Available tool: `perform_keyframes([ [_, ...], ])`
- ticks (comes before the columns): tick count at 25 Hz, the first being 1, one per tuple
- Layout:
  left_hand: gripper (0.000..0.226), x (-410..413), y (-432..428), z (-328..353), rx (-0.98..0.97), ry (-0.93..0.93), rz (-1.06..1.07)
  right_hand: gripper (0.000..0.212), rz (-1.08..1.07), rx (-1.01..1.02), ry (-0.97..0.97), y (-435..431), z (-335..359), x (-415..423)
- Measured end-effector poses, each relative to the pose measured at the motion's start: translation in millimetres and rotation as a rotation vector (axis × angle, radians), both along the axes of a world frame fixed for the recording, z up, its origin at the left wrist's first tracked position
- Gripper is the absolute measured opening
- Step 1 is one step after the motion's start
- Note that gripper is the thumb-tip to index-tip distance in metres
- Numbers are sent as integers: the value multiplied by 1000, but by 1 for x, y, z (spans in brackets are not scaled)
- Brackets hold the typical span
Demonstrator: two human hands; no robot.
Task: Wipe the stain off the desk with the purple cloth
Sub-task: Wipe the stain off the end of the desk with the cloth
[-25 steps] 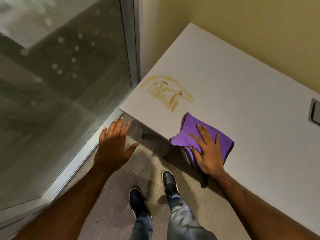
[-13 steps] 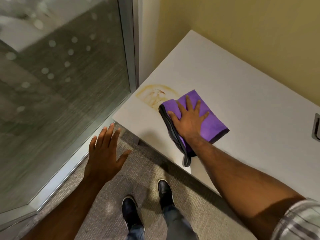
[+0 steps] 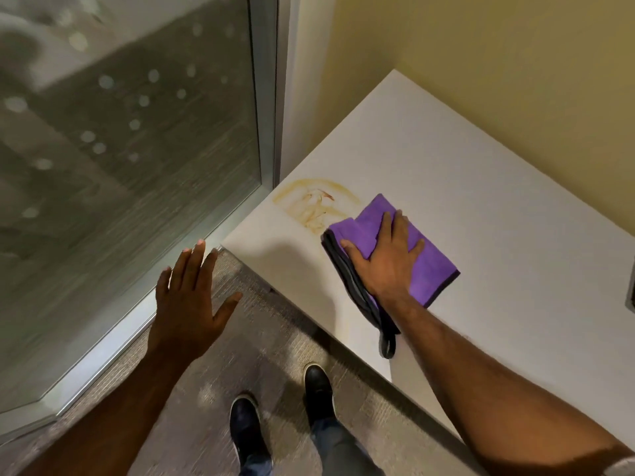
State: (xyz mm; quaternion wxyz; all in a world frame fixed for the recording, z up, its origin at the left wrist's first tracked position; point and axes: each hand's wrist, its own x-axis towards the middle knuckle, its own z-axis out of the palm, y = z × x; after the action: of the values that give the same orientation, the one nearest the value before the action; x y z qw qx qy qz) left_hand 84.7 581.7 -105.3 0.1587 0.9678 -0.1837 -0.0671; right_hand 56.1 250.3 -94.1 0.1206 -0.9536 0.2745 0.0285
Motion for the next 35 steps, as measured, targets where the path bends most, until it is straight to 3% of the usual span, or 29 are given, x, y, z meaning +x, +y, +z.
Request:
perform_keyframes([
  [3, 85, 3, -5, 0, -33, 10, 73, 105, 161, -9, -2, 12, 1, 26],
  [8, 84, 5, -16, 1, -68, 17, 32, 59, 469, 185, -280, -7, 5, -30],
  [11, 84, 14, -10, -3, -40, 14, 17, 59, 261, -4, -163, -15, -4, -20],
  [14, 84, 20, -4, -11, -17, 20, 38, 64, 71, -22, -102, -9, -5, 33],
  [17, 85, 20, -5, -19, -13, 51, 88, 68, 203, -11, -90, 1, -1, 70],
  [21, 85, 3, -10, -24, -19, 86, 68, 57, 468, 104, -220, -3, -2, 40],
  [24, 85, -1, -7, -22, -51, 92, 67, 53, 395, 91, -228, -10, -4, 31],
  [29, 85, 5, 7, -20, -104, 80, 135, 64, 136, 37, -155, 1, -4, 101],
  [35, 82, -3, 19, -29, -138, 72, 189, 61, 345, 15, -180, 18, -5, 176],
])
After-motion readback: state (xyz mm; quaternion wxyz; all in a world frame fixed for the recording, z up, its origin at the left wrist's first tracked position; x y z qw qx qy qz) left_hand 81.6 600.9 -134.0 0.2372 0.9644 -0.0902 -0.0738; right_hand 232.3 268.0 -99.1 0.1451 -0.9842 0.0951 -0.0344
